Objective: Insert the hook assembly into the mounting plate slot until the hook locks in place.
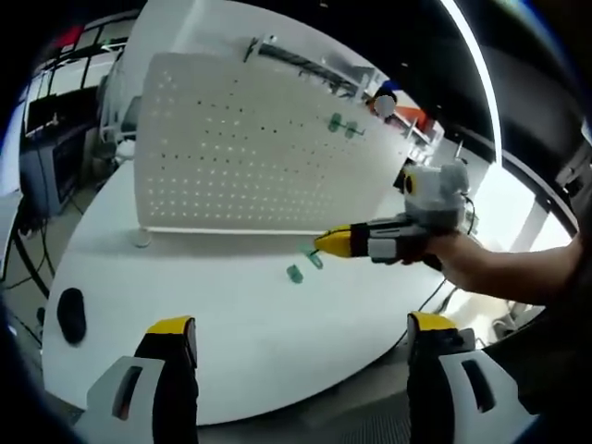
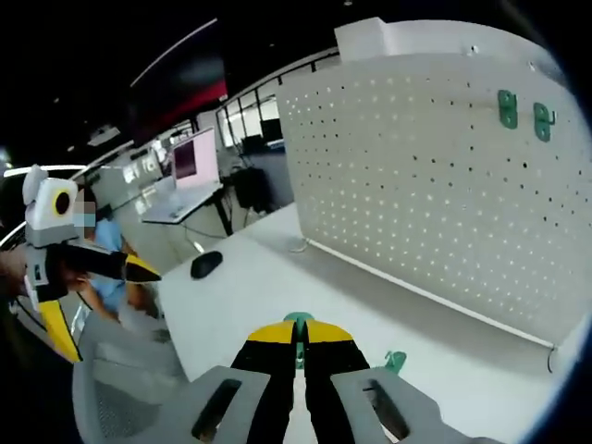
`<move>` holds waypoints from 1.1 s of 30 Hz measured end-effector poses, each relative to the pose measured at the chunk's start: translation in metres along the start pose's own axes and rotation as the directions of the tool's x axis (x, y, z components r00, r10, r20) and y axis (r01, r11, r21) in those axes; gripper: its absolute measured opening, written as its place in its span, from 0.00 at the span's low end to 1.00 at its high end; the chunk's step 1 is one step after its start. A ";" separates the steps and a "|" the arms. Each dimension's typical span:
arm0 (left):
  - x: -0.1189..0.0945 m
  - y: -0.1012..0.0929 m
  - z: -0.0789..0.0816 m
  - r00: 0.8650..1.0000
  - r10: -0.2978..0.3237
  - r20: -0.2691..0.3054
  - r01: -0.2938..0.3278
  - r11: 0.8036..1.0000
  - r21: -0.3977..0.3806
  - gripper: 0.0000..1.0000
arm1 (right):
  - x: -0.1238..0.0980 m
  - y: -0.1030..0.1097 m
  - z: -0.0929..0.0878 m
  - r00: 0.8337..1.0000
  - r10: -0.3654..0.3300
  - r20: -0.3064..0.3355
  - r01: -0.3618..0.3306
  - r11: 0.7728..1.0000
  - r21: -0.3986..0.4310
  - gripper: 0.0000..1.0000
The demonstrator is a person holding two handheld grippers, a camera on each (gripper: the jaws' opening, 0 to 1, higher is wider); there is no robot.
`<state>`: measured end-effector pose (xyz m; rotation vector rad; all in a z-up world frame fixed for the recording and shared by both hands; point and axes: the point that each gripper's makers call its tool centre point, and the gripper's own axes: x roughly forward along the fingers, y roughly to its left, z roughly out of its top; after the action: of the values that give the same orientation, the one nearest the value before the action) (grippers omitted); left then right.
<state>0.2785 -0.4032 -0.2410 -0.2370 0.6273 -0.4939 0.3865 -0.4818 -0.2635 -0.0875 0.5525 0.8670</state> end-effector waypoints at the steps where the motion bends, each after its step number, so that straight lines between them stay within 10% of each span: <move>1: 0.001 0.000 0.000 1.000 -0.001 -0.002 0.001 1.000 0.000 0.96 | 0.000 0.000 0.000 1.000 0.000 0.001 0.000 1.000 0.001 0.00; 33: 0.032 -0.017 -0.002 0.996 -0.078 -0.034 0.077 0.997 -0.024 0.87 | -0.030 0.045 0.012 0.993 0.056 0.102 -0.064 0.995 0.082 0.00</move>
<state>0.2932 -0.4341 -0.2525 -0.2759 0.6596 -0.5668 0.3429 -0.4697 -0.2321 0.0503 0.5002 0.9004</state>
